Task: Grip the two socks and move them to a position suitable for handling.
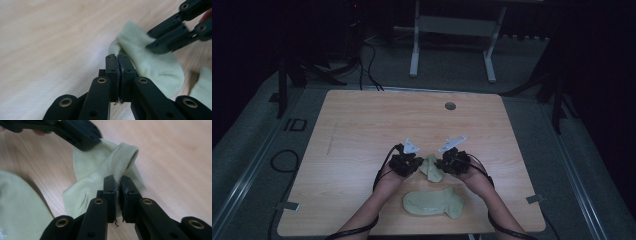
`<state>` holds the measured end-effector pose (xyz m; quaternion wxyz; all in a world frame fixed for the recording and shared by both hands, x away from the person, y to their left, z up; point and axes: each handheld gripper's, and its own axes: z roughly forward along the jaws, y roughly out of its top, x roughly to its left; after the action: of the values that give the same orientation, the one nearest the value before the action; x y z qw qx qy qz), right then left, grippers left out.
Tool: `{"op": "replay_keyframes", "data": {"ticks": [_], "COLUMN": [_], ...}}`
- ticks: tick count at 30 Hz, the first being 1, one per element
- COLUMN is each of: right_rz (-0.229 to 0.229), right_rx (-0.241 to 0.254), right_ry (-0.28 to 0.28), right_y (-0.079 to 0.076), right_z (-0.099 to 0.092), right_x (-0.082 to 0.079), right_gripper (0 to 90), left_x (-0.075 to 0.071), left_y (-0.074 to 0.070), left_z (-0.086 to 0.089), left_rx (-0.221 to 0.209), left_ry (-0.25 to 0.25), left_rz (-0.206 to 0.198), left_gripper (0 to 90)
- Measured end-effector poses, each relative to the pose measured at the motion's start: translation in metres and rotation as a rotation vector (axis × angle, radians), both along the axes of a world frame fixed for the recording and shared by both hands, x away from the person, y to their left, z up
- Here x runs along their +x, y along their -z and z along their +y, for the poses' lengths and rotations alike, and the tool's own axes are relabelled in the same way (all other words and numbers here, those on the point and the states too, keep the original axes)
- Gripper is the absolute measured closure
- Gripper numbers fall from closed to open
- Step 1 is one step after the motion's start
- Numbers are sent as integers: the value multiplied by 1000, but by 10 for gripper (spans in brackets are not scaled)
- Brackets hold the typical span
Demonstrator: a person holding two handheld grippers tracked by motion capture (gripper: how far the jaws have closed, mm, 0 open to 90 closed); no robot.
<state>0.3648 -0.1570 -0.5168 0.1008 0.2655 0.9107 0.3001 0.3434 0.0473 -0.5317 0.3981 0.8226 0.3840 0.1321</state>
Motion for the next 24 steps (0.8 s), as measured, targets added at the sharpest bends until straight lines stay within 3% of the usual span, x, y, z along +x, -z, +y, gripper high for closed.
{"op": "replay_keyframes", "data": {"ticks": [1, 3, 4, 6, 11, 14, 19, 20, 23, 24], "right_rz": [-17, -28, -28, -57, -55, -43, -13, 1, 23, 23], "right_rx": [27, 53, 53, 77, 106, 104, 87, 63, 19, 19], "right_ry": [19, 38, 38, 54, 99, 107, 103, 100, 103, 103], "right_y": [-12, -23, -23, -38, -51, -48, -35, -24, -8, -8], "right_z": [-5, -11, -11, -22, -41, -46, -48, -46, -43, -43], "right_x": [0, 0, 0, -2, -1, -1, -3, -2, 0, 0], "right_gripper": [838, 838, 838, 838, 837, 837, 837, 836, 836, 836], "left_x": [-2, -4, -6, -12, -23, -32, -39, -41, -38, -38], "left_y": [-11, -17, -23, -38, -51, -46, -37, -23, -5, -5], "left_z": [6, 10, 14, 28, 46, 56, 54, 49, 44, 44], "left_rx": [2, -7, -12, -34, -40, -77, -76, -73, -61, -61], "left_ry": [-23, -33, -47, -81, -122, -150, -146, -134, -133, -133], "left_rz": [-23, -35, -49, -72, -96, -88, -86, -63, -30, -30], "left_gripper": [878, 878, 878, 877, 877, 876, 876, 875, 875, 875]}}
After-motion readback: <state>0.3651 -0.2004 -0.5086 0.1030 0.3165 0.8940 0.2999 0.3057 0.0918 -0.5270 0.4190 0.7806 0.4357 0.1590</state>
